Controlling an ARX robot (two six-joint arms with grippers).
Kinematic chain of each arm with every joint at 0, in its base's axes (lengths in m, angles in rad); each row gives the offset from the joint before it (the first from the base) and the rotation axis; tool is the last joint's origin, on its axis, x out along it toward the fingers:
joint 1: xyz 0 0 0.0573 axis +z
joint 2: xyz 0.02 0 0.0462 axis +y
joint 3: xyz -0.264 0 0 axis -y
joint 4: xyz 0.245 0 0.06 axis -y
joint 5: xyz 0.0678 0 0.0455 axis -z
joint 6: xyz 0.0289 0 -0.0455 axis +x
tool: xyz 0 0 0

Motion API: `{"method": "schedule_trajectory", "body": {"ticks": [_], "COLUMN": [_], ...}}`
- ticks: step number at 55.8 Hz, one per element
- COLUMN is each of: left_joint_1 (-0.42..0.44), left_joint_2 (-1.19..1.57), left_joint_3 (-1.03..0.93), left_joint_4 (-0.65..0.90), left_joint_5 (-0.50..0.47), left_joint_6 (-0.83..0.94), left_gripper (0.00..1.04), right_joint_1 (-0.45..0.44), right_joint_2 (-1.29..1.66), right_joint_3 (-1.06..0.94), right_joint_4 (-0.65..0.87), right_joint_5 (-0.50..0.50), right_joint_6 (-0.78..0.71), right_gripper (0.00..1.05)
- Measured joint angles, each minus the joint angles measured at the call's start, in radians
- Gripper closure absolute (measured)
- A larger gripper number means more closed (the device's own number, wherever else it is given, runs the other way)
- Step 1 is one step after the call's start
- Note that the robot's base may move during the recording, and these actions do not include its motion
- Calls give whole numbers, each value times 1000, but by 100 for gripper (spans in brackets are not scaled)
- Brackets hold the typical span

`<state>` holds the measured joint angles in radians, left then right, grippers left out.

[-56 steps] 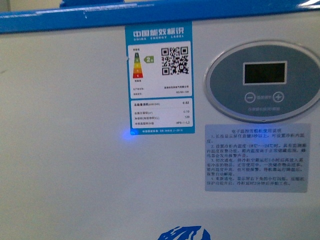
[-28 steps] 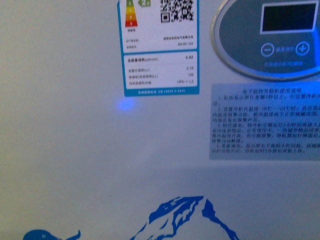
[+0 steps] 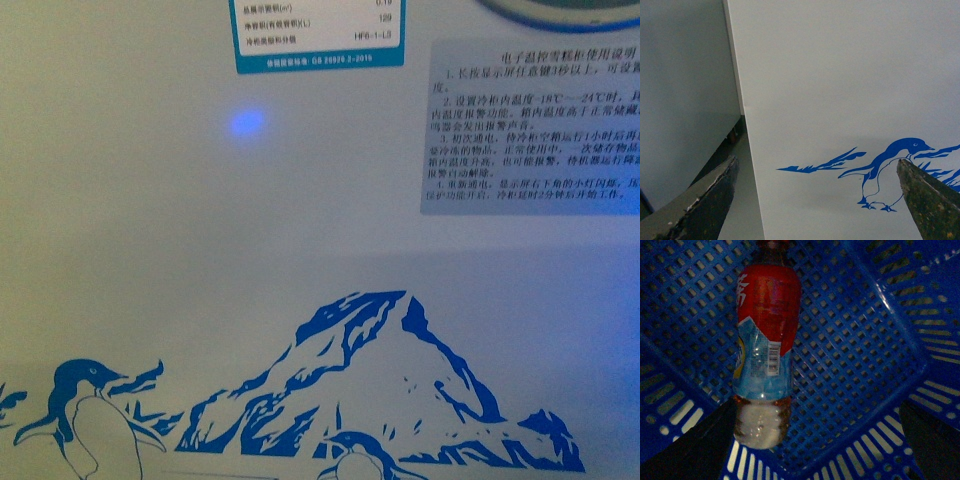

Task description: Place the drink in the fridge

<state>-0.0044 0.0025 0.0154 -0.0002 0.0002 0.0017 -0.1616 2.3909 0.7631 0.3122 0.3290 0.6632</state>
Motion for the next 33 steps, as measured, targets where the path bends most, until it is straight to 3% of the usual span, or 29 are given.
{"method": "schedule_trajectory", "body": {"ticks": [33], "left_joint_1": [0], "left_joint_2": [0], "left_joint_3": [0], "left_joint_4": [0], "left_joint_5": [0], "left_joint_6": [0], "left_gripper": [8], "right_joint_1": [-2], "right_joint_2": [397], "right_joint_3": [346], "right_joint_4": [40], "right_joint_5": [-109], "right_joint_6": [57], "right_gripper": [8]}}
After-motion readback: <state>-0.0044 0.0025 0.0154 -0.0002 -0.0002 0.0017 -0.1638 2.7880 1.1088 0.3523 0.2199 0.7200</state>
